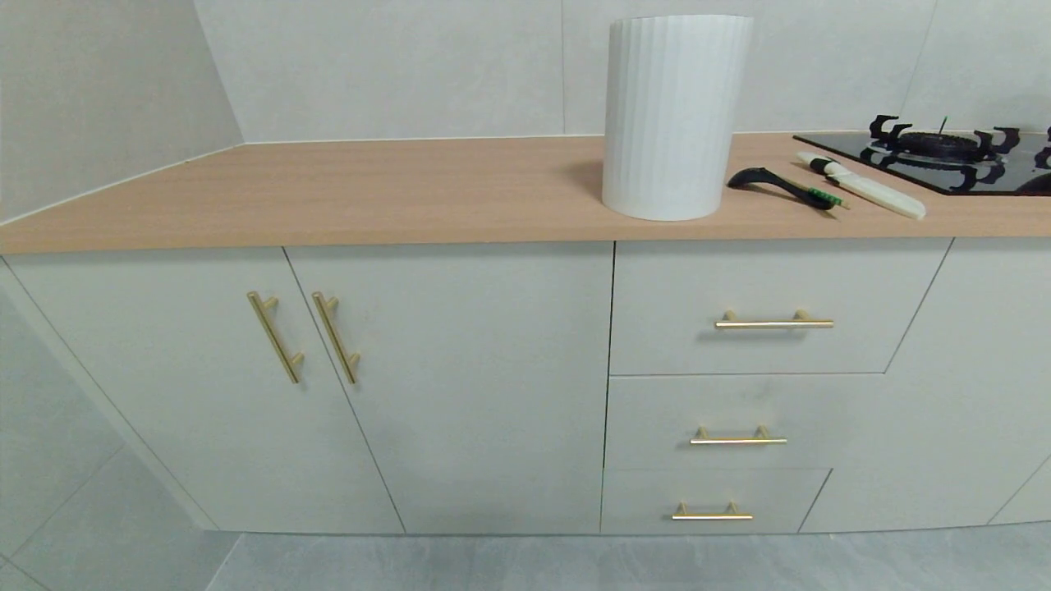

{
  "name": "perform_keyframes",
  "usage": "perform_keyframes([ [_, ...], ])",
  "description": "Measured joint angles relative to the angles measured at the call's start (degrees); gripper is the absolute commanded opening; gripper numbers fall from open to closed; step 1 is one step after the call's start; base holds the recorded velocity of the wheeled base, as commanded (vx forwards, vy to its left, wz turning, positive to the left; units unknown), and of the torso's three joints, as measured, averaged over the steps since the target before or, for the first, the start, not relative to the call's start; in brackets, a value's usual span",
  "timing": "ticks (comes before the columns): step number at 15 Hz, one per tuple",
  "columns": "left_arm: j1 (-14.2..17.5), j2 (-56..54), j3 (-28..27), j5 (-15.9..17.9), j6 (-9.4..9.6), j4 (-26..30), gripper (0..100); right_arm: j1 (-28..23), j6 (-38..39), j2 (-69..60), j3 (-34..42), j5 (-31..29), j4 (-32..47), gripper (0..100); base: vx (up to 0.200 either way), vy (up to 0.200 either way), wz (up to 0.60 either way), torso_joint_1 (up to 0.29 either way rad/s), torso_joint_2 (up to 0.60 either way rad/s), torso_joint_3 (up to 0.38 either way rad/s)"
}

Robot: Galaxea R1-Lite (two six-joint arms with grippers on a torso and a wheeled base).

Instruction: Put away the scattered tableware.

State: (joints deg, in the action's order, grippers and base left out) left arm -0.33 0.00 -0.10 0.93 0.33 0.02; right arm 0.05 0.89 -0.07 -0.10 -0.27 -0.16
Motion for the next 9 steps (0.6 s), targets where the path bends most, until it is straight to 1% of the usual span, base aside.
perform_keyframes([
  [9,0.0,0.0,0.0,0.0,0.02,0.0,100,0.0,-0.9,0.0,0.0,-0.1,-0.2,100,0.0,0.0,0.0,0.0,0.0,0.0],
])
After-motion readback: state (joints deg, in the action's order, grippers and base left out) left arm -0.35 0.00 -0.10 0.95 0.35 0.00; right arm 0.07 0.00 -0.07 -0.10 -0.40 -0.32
